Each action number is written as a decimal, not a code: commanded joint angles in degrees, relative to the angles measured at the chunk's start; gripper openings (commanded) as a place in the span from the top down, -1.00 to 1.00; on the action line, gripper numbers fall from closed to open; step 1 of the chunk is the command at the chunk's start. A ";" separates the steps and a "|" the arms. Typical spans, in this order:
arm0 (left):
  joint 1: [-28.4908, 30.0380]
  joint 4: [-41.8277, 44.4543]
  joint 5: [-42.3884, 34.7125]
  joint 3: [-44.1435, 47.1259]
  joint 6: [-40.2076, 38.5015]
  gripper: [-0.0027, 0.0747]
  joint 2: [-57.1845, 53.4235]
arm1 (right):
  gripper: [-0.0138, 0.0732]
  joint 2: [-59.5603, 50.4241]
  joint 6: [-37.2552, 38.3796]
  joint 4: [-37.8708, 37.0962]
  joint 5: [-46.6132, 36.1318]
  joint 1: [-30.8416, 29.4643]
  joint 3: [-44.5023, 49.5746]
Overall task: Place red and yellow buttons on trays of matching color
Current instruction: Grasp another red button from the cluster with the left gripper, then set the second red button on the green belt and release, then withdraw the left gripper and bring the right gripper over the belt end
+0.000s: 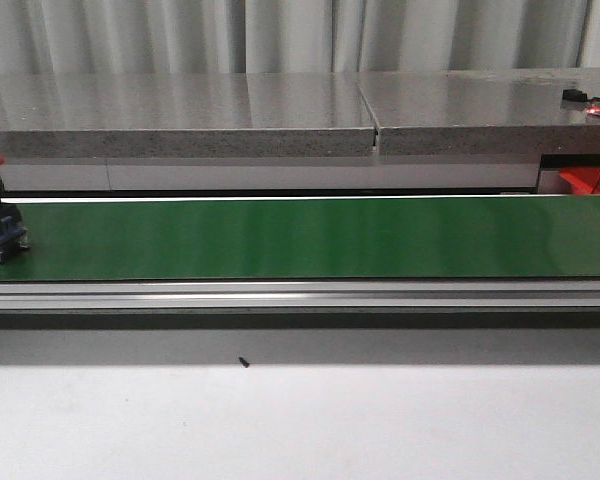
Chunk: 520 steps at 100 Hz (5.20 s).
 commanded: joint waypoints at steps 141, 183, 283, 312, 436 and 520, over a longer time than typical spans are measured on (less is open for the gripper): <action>-12.92 -2.19 1.48 15.45 1.82 0.74 -24.21 | 0.84 0.50 -0.51 -0.18 -4.05 -0.01 -1.39; -13.17 -6.01 4.54 15.45 6.19 -0.06 -22.95 | 0.84 0.50 -0.51 -0.18 -4.05 -0.01 -1.39; -33.70 -5.21 1.43 15.81 7.69 0.98 -42.87 | 0.84 0.50 -0.51 -0.18 -4.05 -0.01 -1.39; -38.93 -0.62 -0.90 23.57 4.40 0.98 -49.46 | 0.84 0.50 -0.51 -0.18 -4.05 -0.01 -1.39; -38.93 -4.05 -15.06 61.80 0.18 0.98 -99.38 | 0.84 0.50 -0.56 -2.04 -5.01 -0.01 -1.04; -38.93 -4.05 -14.80 62.11 0.18 0.98 -101.67 | 0.83 33.84 -0.94 0.10 -4.56 10.21 -24.71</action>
